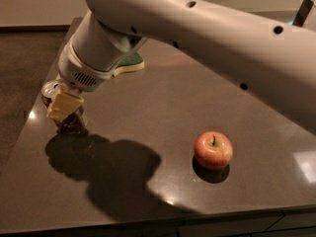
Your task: Pick orange can
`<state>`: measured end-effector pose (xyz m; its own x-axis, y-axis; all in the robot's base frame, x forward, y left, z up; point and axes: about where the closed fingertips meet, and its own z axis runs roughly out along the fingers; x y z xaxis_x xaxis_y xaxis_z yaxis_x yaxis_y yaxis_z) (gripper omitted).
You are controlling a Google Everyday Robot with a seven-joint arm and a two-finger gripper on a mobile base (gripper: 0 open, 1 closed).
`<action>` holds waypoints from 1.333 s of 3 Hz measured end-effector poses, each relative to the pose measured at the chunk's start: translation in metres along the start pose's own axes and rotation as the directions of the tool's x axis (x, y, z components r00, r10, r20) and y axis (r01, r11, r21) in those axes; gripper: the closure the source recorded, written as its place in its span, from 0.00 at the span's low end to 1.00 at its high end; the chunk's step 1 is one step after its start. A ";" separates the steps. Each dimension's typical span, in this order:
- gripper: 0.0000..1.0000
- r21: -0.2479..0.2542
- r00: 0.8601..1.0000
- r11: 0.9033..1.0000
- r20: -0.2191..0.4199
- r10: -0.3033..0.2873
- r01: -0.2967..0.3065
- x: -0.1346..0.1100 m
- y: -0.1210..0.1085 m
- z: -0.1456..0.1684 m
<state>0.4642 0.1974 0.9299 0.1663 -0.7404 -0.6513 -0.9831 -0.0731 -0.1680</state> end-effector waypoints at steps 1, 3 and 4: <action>1.00 -0.008 0.999 0.999 0.025 -0.035 0.035 -0.013 0.001 -0.030; 1.00 -0.055 0.987 0.988 0.084 -0.138 0.143 -0.046 0.005 -0.097; 1.00 -0.055 0.987 0.988 0.084 -0.138 0.143 -0.046 0.005 -0.097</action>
Offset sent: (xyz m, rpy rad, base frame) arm -0.0175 -0.0381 0.1089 0.0711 -0.0377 0.1629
